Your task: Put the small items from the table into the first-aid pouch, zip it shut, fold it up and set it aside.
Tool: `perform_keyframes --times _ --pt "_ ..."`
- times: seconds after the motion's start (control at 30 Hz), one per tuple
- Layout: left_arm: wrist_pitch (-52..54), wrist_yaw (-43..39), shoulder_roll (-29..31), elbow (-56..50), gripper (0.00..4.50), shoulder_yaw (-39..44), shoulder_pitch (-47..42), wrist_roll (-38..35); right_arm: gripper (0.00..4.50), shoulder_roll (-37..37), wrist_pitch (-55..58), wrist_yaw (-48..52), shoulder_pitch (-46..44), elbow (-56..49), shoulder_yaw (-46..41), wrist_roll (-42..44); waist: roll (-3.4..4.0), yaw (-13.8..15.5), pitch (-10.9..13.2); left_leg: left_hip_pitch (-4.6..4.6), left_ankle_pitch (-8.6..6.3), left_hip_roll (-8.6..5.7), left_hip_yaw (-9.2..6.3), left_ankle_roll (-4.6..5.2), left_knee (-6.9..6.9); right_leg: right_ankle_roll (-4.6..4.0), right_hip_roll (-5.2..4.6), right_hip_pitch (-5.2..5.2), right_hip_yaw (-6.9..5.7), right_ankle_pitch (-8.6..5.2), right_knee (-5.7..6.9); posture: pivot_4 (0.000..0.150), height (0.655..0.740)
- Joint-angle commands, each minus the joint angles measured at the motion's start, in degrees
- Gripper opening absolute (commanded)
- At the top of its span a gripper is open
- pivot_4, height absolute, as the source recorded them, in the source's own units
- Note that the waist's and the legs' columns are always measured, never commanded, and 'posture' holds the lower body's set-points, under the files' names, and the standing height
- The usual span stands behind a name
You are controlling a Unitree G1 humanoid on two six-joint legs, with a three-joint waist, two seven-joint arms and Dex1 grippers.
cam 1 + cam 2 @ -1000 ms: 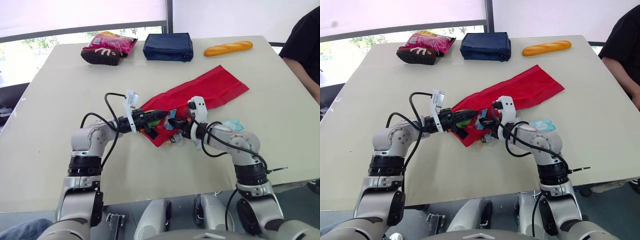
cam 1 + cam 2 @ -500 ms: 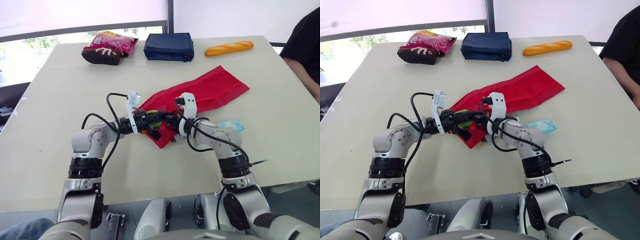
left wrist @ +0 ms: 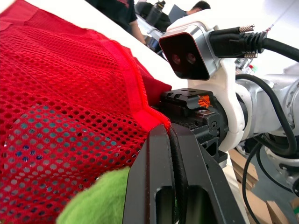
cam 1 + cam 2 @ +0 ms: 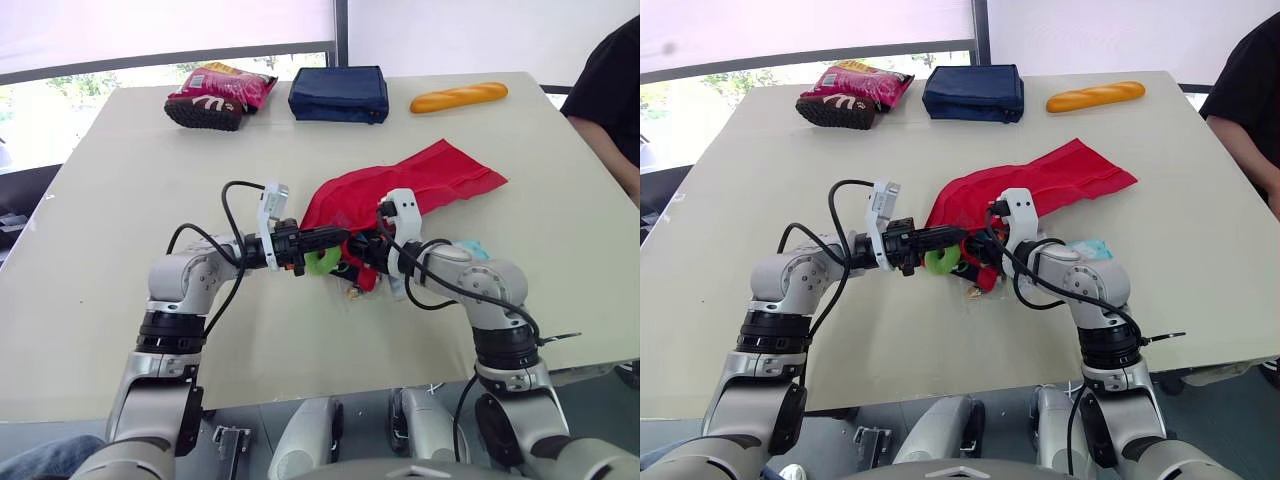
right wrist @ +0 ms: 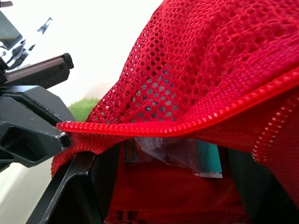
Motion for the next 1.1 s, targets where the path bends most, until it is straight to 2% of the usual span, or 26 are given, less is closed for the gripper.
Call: perform_keyframes --times 0.03,0.23,0.37,0.7,0.77,0.8,0.87,1.1 --pt "-2.4 2.2 2.1 2.9 0.0 2.5 -0.7 2.5 3.8 1.2 -0.5 0.4 -0.4 -3.1 -1.4 1.1 0.0 0.0 0.0 0.0 0.0 0.01 0.0 0.0 0.0 0.0 0.0 0.0 0.0 0.0 0.0 0.15 0.7397" --pt "-3.0 2.5 1.4 2.6 0.0 2.0 -0.3 2.3 3.8 2.1 -1.7 0.6 -0.5 -2.2 -0.3 -1.2 0.0 0.0 0.0 0.0 0.0 0.01 0.0 0.0 0.0 0.0 0.0 0.0 0.0 0.0 0.0 0.15 0.7397" --pt "-3.1 2.8 1.3 2.4 0.0 2.2 0.0 2.0 4.12 1.7 -1.5 1.6 -0.3 -2.5 0.2 -1.6 0.0 0.0 0.0 0.0 0.0 0.0 0.0 0.0 0.0 0.0 0.0 0.0 0.0 0.0 0.0 0.15 0.7397" --pt "-2.8 3.2 1.2 2.1 0.0 2.2 0.0 1.8 4.13 2.8 -1.0 1.7 0.1 -3.1 0.1 -1.5 0.0 0.0 0.0 0.0 0.0 0.0 0.0 0.0 0.0 0.0 0.0 0.0 0.0 0.0 0.0 0.15 0.7397" --pt "-2.6 3.1 1.3 2.1 0.0 2.2 -0.1 1.8 3.1 3.4 -1.1 1.6 0.4 -3.3 -0.4 -1.0 0.0 0.0 0.0 0.0 0.0 0.0 0.0 0.0 0.0 0.0 0.0 0.0 0.0 0.0 0.0 0.15 0.7397" --pt "-2.6 3.1 1.3 2.1 0.0 2.2 -0.1 1.8 2.82 3.5 -1.0 1.5 0.4 -3.4 -0.5 -0.9 0.0 0.0 0.0 0.0 0.0 0.0 0.0 0.0 0.0 0.0 0.0 0.0 0.0 0.0 0.0 0.15 0.7397" --pt "-2.5 3.2 1.2 2.2 0.0 2.1 -0.2 1.8 1.9 3.1 -0.6 1.6 0.4 -3.7 0.0 -1.4 0.0 -0.1 0.0 0.0 0.0 0.02 0.0 0.0 -0.01 0.0 0.02 -0.01 0.01 0.0 0.0 0.15 0.7397" --pt "-2.7 3.0 1.1 2.7 0.0 1.7 -0.3 2.0 1.9 2.5 0.4 1.8 0.8 -4.8 0.1 -1.6 0.0 -0.1 0.0 0.0 0.0 0.01 0.0 0.0 -0.01 0.0 0.01 -0.01 0.0 0.0 0.0 0.15 0.7397"
